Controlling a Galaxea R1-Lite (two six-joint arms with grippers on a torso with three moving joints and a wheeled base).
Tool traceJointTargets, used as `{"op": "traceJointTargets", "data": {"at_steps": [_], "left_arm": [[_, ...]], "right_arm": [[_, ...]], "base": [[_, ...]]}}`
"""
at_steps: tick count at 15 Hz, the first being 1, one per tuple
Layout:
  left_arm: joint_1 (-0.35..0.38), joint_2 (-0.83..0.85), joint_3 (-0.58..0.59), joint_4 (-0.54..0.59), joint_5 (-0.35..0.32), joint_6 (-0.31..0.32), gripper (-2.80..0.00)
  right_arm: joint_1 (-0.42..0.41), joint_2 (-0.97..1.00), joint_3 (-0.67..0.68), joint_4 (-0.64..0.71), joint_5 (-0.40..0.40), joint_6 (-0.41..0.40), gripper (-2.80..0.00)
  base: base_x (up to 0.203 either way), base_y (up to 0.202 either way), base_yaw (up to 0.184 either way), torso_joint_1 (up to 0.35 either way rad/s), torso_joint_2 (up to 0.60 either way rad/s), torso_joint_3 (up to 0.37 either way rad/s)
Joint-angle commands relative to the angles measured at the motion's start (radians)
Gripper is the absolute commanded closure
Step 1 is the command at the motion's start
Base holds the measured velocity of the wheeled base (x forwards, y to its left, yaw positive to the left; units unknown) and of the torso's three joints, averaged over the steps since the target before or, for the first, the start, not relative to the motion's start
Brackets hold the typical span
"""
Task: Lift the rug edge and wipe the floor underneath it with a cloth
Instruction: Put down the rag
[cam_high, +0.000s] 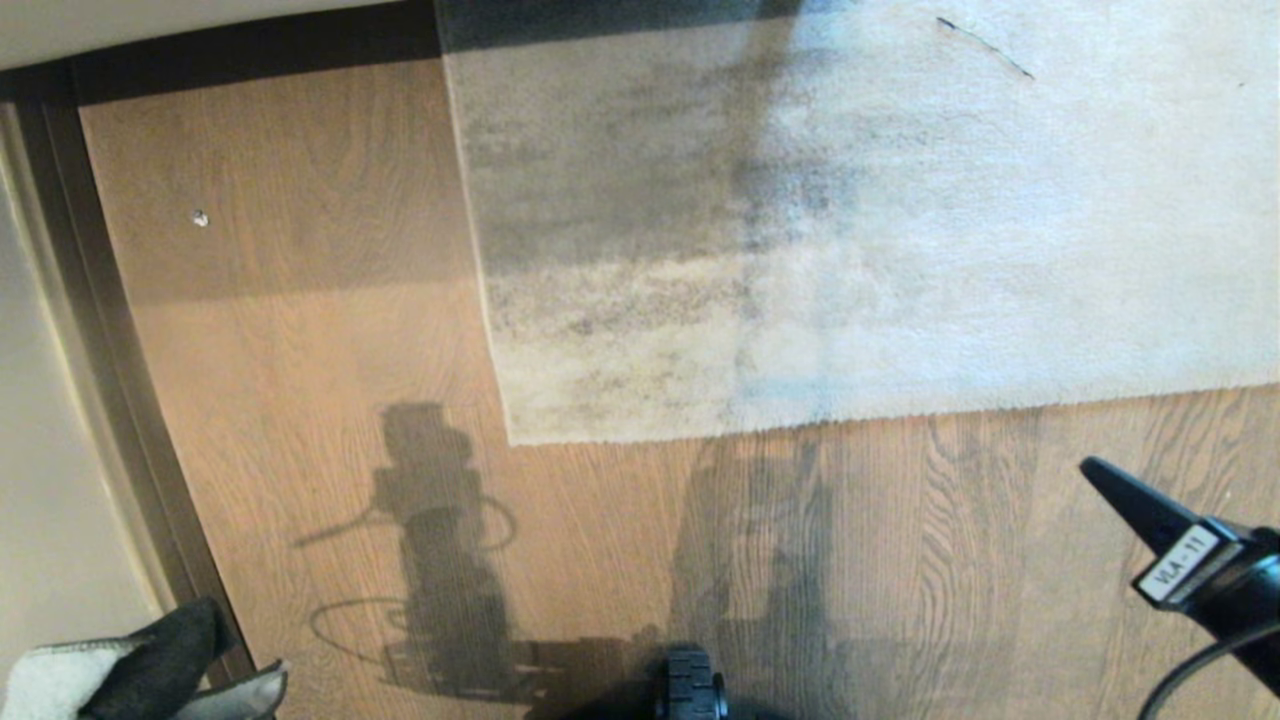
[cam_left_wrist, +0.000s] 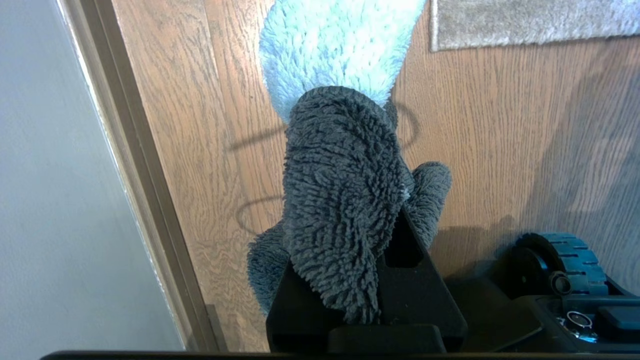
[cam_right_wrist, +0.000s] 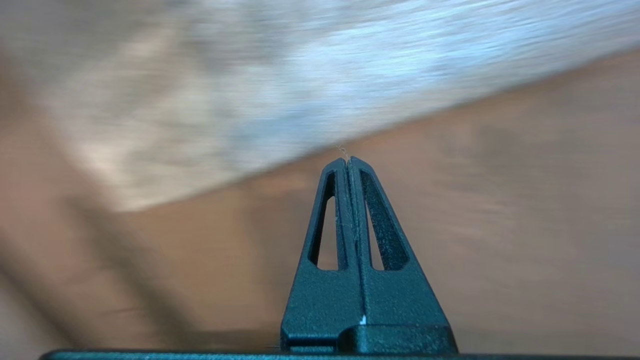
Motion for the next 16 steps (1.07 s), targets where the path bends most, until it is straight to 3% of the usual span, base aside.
{"op": "traceJointTargets", "data": {"at_steps": [1,4,9,12,13,16], "left_arm": [[0.000,0.000,0.000,0.000,0.000,-0.001,0.00],[0.000,0.000,0.000,-0.001,0.000,-0.002,0.00],[0.000,0.000,0.000,0.001,0.000,-0.001,0.00],[0.000,0.000,0.000,-0.001,0.000,-0.001,0.00],[0.000,0.000,0.000,-0.001,0.000,-0.001,0.00],[0.000,0.000,0.000,-0.001,0.000,-0.001,0.00]], "right_arm": [[-0.150,-0.255,0.020,0.187,-0.008,-0.088,0.00],[-0.290,-0.444,0.026,0.354,0.015,-0.204,0.00],[-0.353,-0.770,0.028,0.662,0.029,-0.378,0.00],[-0.346,-0.882,0.028,0.890,0.030,-0.406,0.00],[-0.344,-0.882,0.028,0.911,0.036,-0.401,0.00],[-0.344,-0.881,0.029,1.009,0.126,-0.392,0.00]], "base": [[0.000,0.000,0.000,0.000,0.00,0.000],[0.000,0.000,0.000,0.000,0.00,0.000],[0.000,0.000,0.000,0.000,0.00,0.000],[0.000,0.000,0.000,0.000,0.00,0.000],[0.000,0.000,0.000,0.000,0.00,0.000],[0.000,0.000,0.000,0.000,0.00,0.000]]}}
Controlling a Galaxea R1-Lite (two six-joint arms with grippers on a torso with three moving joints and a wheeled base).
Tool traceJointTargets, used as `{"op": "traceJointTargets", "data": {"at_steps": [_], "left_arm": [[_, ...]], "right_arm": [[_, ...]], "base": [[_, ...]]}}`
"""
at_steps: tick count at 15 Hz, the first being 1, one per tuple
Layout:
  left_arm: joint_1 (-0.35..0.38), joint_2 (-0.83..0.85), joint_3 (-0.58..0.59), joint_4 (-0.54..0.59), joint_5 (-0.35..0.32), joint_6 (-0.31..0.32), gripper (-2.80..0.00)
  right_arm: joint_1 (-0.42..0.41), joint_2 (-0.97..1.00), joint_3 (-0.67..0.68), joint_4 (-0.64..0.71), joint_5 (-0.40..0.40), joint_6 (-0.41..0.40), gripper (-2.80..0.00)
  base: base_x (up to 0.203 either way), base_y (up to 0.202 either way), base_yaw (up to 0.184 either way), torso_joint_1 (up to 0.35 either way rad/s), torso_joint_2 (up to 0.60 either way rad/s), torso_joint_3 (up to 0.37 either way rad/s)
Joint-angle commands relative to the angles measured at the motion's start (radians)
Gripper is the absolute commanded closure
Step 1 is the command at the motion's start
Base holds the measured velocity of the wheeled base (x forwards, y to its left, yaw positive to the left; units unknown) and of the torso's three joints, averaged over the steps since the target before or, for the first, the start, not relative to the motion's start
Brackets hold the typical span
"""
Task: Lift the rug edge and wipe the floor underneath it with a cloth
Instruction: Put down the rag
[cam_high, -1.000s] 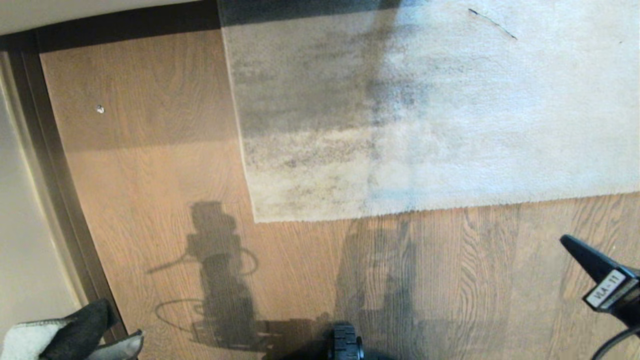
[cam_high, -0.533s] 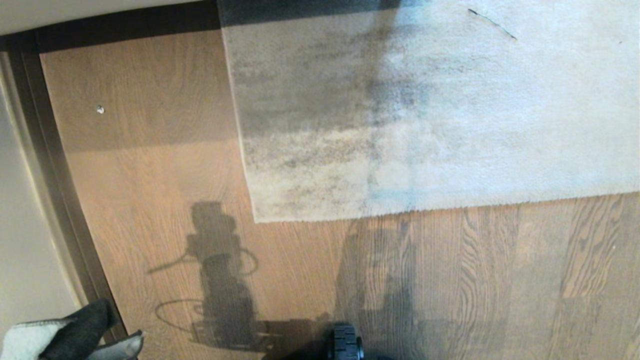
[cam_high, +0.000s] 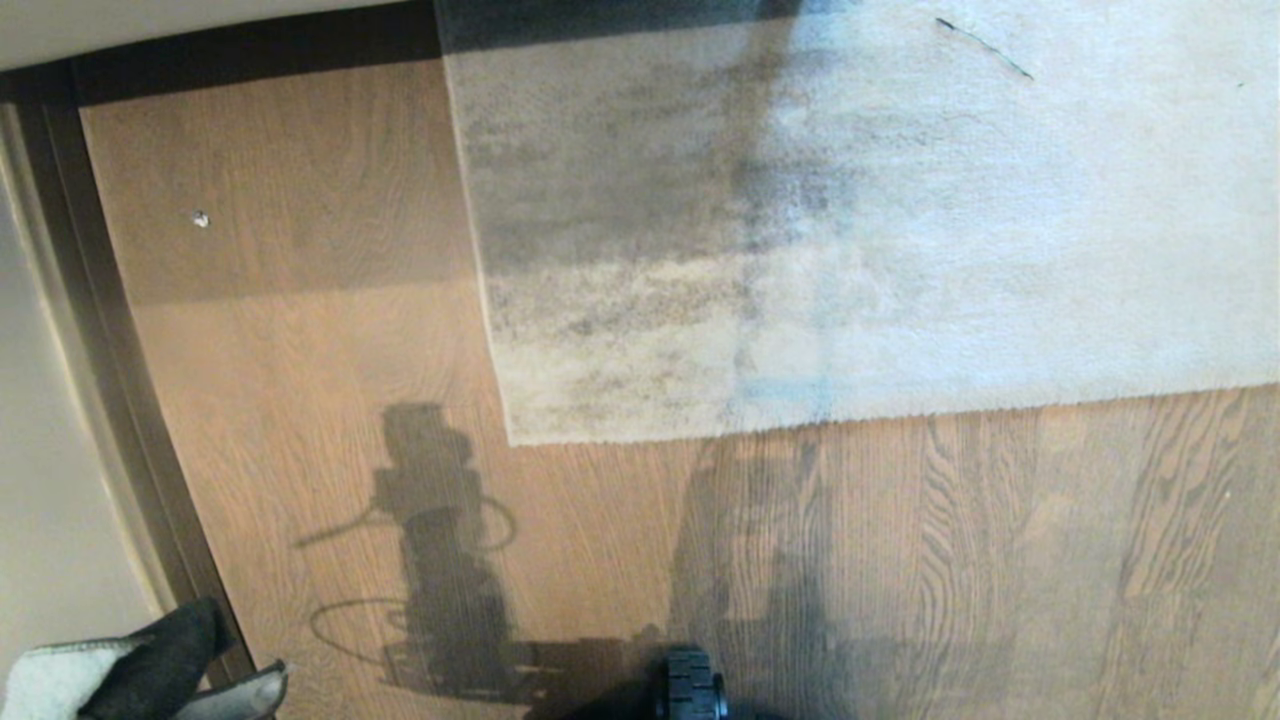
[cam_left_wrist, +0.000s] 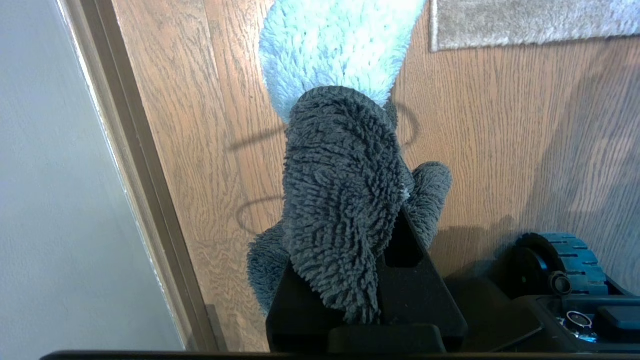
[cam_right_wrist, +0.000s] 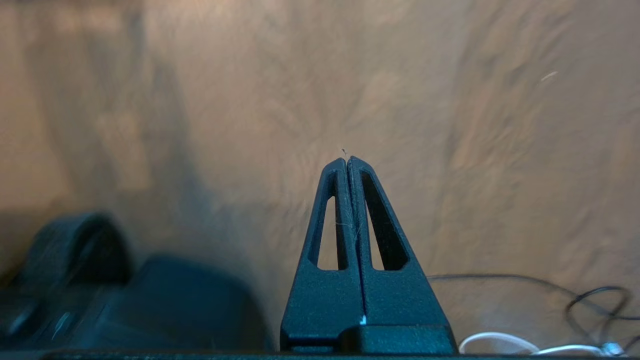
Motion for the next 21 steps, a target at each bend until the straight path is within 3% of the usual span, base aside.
{"op": "traceJointTargets", "data": {"at_steps": [1,4,9,16,21], "left_arm": [[0.000,0.000,0.000,0.000,0.000,0.000,0.00],[0.000,0.000,0.000,0.000,0.000,0.000,0.00],[0.000,0.000,0.000,0.000,0.000,0.000,0.00],[-0.001,0.000,0.000,0.000,0.000,0.000,0.00],[0.000,0.000,0.000,0.000,0.000,0.000,0.00]], "right_arm": [[0.001,-0.016,0.001,0.024,0.066,0.008,0.00],[0.001,-0.016,0.001,0.045,0.142,-0.015,0.00],[0.001,-0.016,0.001,0.173,0.147,-0.012,0.00],[0.001,-0.017,0.001,0.173,0.170,-0.045,0.00],[0.001,-0.016,-0.001,0.171,0.174,-0.002,0.00]], "base": [[0.000,0.000,0.000,0.000,0.00,0.000],[0.000,0.000,0.000,0.000,0.00,0.000],[0.000,0.000,0.000,0.000,0.00,0.000],[0.000,0.000,0.000,0.000,0.00,0.000],[0.000,0.000,0.000,0.000,0.00,0.000]]}}
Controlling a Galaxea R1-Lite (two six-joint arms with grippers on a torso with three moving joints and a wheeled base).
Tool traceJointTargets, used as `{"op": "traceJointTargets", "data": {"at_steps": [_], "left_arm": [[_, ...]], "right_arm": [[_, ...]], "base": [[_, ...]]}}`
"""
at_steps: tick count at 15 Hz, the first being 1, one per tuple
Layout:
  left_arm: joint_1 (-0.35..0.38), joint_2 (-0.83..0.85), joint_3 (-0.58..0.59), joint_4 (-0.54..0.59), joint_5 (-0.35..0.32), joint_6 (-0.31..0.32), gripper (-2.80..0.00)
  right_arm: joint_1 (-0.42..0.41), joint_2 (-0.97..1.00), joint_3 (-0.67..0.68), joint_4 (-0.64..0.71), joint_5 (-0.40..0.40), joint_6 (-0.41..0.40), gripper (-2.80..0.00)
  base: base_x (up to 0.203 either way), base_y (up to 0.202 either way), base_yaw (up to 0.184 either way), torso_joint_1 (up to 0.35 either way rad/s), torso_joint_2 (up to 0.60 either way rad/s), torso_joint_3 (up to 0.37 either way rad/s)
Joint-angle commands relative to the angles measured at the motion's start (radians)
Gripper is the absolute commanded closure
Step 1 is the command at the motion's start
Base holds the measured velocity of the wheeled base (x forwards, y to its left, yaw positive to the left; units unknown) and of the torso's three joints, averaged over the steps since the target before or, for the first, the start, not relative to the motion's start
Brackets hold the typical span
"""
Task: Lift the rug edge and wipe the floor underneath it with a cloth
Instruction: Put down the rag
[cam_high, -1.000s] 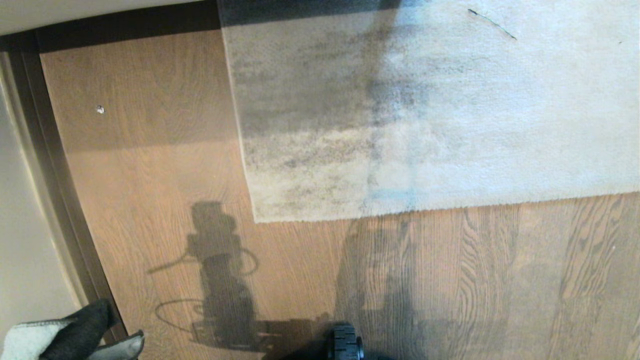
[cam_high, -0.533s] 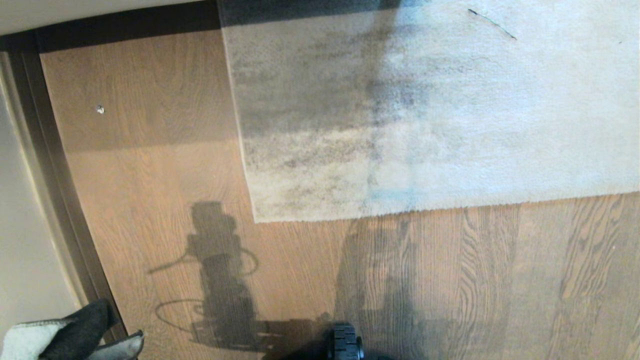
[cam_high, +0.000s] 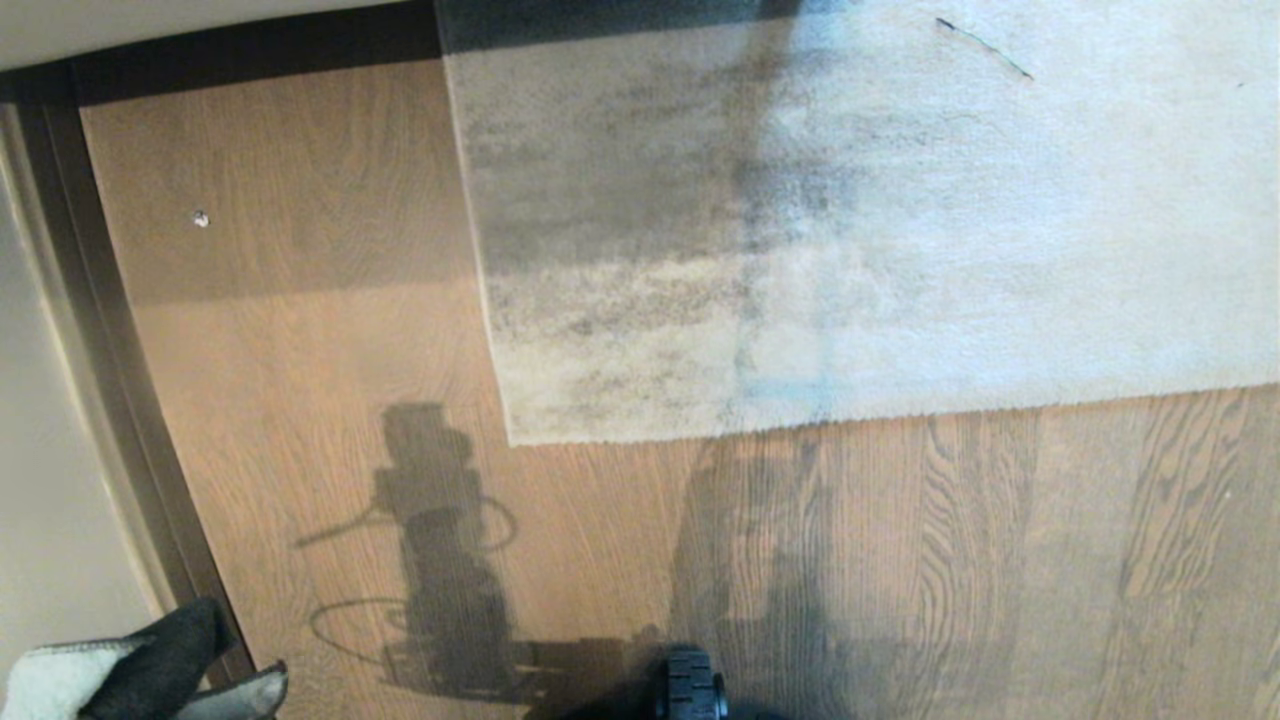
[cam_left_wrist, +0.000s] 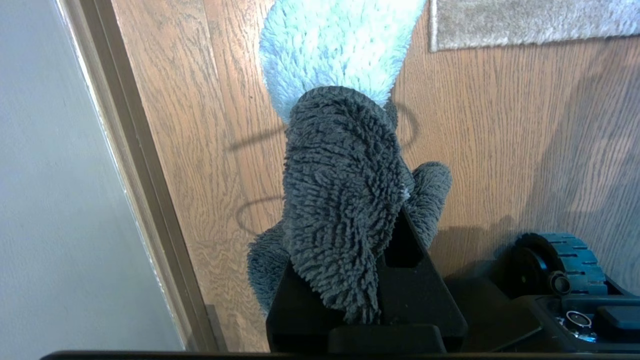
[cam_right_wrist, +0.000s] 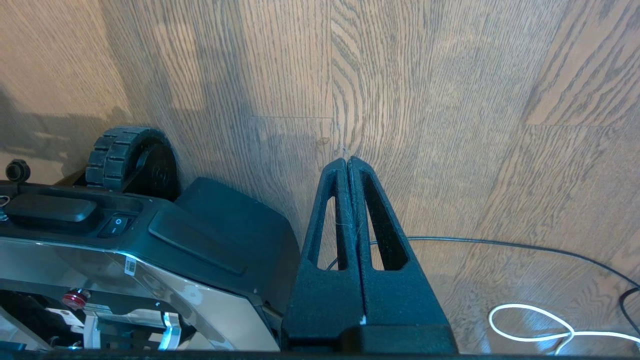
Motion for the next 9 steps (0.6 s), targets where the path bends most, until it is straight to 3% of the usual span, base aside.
{"op": "traceJointTargets", "data": {"at_steps": [1,9], "left_arm": [[0.000,0.000,0.000,0.000,0.000,0.000,0.00],[0.000,0.000,0.000,0.000,0.000,0.000,0.00]], "right_arm": [[0.001,0.003,0.000,0.001,0.000,0.001,0.00],[-0.049,0.002,0.000,-0.001,0.000,0.002,0.00]], "base": [[0.000,0.000,0.000,0.000,0.00,0.000],[0.000,0.000,0.000,0.000,0.00,0.000]]}}
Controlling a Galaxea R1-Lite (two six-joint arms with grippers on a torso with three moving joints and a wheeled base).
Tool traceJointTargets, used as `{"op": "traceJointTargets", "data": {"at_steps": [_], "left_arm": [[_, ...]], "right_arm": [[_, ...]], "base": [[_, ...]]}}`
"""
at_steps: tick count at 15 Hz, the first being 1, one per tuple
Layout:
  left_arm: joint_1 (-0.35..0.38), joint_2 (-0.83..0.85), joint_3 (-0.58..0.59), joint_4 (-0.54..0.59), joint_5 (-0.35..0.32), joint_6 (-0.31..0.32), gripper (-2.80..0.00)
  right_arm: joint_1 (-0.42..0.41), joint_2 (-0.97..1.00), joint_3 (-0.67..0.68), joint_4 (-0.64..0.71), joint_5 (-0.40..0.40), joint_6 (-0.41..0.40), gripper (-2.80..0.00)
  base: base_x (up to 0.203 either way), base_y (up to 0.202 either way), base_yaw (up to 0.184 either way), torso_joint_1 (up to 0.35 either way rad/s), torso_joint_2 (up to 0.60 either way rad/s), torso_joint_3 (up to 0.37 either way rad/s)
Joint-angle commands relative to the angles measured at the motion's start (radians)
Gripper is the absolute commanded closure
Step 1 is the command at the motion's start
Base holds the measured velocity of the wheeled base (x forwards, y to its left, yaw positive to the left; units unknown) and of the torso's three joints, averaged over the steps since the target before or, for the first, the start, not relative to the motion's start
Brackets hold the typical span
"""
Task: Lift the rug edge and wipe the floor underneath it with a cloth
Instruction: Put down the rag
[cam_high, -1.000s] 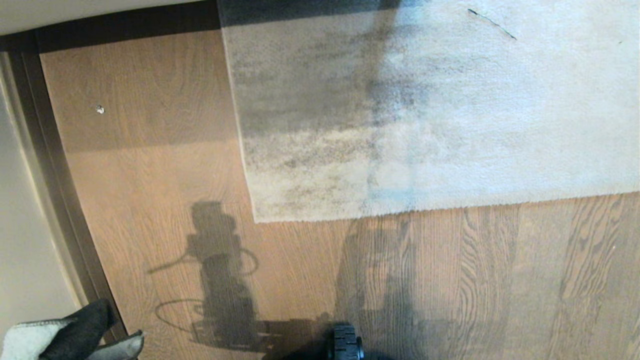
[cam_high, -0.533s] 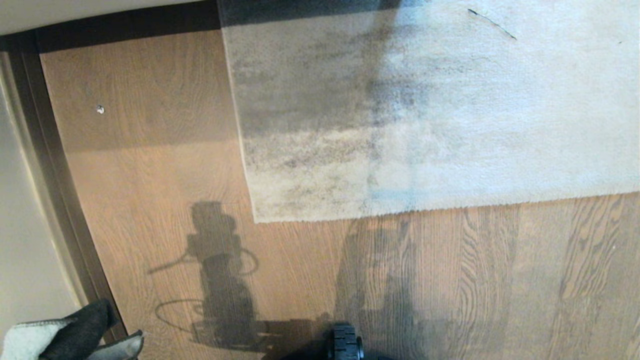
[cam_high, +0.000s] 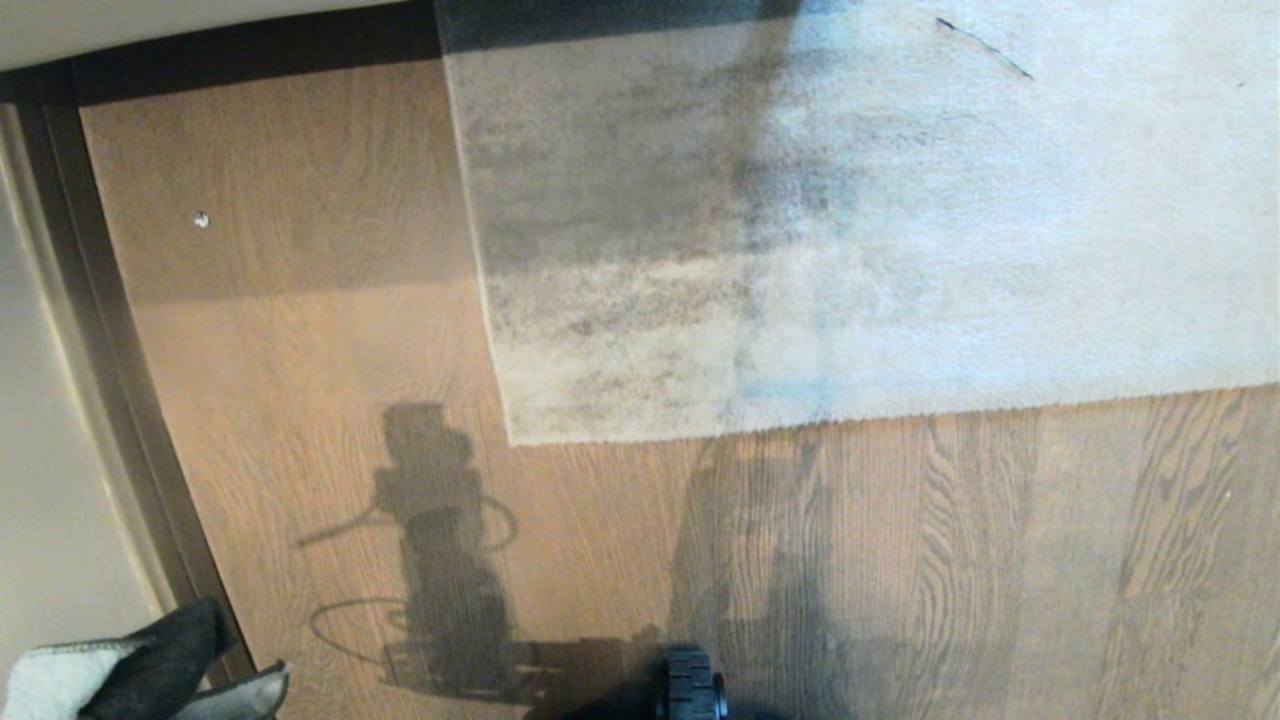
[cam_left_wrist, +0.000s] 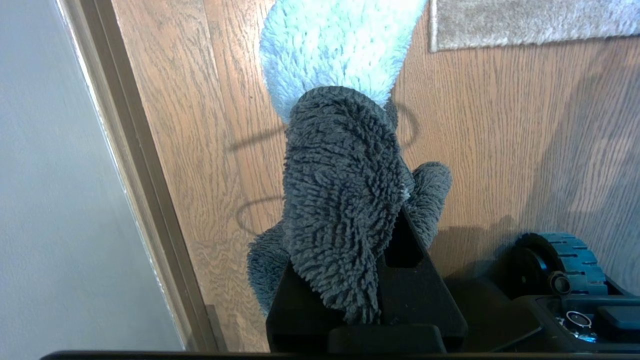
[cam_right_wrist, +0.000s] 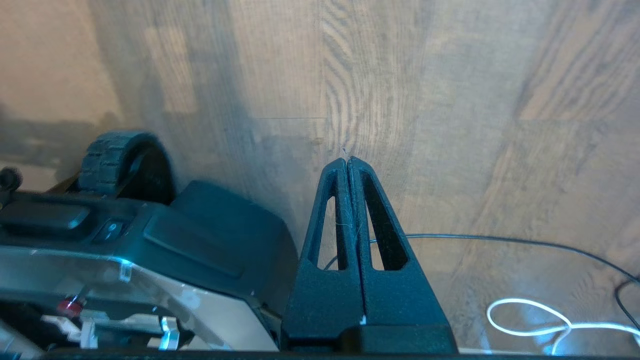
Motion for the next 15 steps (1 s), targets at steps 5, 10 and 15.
{"op": "traceJointTargets", "data": {"at_steps": [5,10,15], "left_arm": [[0.000,0.000,0.000,0.000,0.000,-0.001,0.00],[0.000,0.000,0.000,0.000,0.000,-0.001,0.00],[0.000,0.000,0.000,0.000,0.000,0.000,0.00]], "right_arm": [[-0.117,-0.119,0.000,0.000,-0.001,0.006,0.00],[-0.102,-0.281,0.000,-0.002,-0.007,0.053,0.00],[-0.102,-0.281,0.000,-0.002,-0.008,0.057,0.00]], "base": [[0.000,0.000,0.000,0.000,0.00,0.000],[0.000,0.000,0.000,0.000,0.00,0.000],[0.000,0.000,0.000,0.000,0.00,0.000]]}}
